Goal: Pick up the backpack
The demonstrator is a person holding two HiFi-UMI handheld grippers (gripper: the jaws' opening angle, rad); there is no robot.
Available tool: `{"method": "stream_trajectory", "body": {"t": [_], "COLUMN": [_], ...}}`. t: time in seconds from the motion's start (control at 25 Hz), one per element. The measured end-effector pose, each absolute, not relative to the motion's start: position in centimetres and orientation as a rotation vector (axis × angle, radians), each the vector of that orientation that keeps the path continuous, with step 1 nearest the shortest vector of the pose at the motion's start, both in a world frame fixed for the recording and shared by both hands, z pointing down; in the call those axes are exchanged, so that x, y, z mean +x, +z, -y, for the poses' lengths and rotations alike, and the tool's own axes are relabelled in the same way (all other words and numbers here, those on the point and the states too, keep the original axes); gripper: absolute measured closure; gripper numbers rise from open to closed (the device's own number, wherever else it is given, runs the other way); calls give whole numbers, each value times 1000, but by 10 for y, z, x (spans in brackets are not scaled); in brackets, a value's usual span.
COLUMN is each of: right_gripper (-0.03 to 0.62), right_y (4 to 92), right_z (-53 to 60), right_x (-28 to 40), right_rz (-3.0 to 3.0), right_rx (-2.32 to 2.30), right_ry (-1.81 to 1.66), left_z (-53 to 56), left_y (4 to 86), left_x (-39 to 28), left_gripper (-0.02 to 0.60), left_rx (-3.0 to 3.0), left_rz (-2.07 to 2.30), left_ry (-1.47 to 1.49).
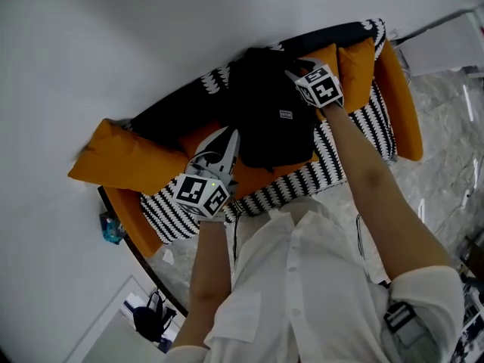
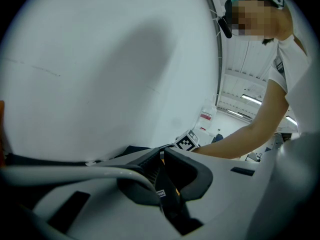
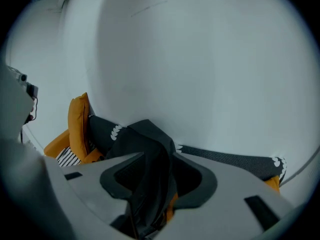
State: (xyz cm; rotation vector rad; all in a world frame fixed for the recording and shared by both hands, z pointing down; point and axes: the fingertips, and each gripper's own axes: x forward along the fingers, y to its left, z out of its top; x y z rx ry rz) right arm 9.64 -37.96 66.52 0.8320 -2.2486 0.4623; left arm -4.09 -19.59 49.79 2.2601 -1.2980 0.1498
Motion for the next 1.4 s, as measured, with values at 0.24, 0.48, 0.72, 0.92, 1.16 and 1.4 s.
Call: {"method": "stream_trajectory", "body": {"t": [0.24, 0.48, 0.72, 0.92, 1.16, 1.4], "right_gripper": [410, 478, 535, 543, 545, 546], "right_y": [683, 680, 670, 654, 628, 605], "right_z": [386, 381, 360, 334, 293, 244], "right_x": [91, 85, 81, 77, 80, 89], "right_rz": [2207, 2240, 2279, 2321, 2395, 2451], "right_rx": [794, 800, 779, 761, 737, 676], "right_ry": [495, 534, 530, 541, 570, 591], "left_z": [194, 190, 188, 185, 180, 172], "left_y": [499, 501, 499, 496, 499, 511], "left_x": [-39, -42, -40, -39, -41, -39], "left_gripper": [537, 537, 537, 537, 537, 536], "left_rx": [2257, 2249, 2255, 2264, 2260, 2262], "left_rz": [1288, 1289, 1285, 1275, 1267, 1244], "left_ry": [153, 153, 136, 131, 134, 172]}}
